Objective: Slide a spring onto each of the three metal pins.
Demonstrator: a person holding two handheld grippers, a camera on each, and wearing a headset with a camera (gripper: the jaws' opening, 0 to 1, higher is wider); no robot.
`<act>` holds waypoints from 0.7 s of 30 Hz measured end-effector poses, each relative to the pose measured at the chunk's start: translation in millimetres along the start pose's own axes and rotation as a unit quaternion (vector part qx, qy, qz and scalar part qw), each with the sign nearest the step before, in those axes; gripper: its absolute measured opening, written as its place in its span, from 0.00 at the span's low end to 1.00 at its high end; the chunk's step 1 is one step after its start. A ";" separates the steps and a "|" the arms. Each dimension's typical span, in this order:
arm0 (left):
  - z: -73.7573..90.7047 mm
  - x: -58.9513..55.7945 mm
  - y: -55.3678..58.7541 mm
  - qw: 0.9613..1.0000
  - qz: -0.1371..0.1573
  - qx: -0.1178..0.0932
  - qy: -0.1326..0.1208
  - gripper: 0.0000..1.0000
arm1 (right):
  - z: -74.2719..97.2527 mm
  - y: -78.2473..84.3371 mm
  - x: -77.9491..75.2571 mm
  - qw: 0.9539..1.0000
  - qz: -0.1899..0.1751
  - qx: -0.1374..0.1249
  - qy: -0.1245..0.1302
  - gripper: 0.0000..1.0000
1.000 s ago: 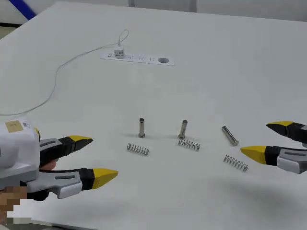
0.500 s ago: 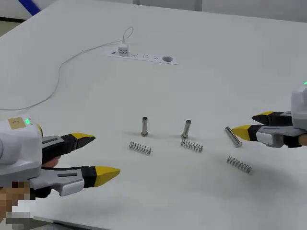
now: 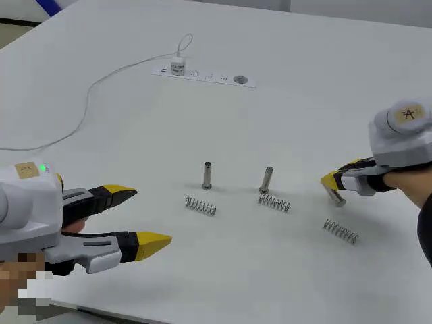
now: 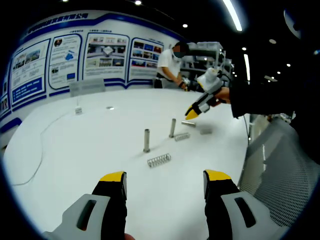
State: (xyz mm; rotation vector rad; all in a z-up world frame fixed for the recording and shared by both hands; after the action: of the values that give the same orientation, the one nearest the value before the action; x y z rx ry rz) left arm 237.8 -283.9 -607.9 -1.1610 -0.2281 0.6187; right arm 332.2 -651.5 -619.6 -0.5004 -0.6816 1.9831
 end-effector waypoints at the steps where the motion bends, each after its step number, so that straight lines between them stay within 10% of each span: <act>1: 0.0 0.1 0.1 1.000 0.000 0.000 0.000 0.63 | -2.1 0.9 -0.6 1.000 -0.002 0.009 0.003 0.22; 21: -0.6 0.8 0.9 1.000 0.003 0.001 -0.001 0.63 | -20.0 1.2 -6.4 0.998 -0.014 0.062 0.011 0.14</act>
State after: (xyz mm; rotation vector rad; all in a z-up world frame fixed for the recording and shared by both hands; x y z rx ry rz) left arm 238.4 -283.7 -609.0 -1.1600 -0.2248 0.6257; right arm 346.3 -652.4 -635.2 -0.4346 -0.5446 1.9758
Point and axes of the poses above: the centre of the closed fingertips' face, and the gripper's own axes: z roughly backward along the fingers, x roughly to its left, y roughly out of its underside, the point moved 8 cm from there along z, roughly backward along the fingers, and after that the axes turned 1 degree about y, right-handed, at the moved point
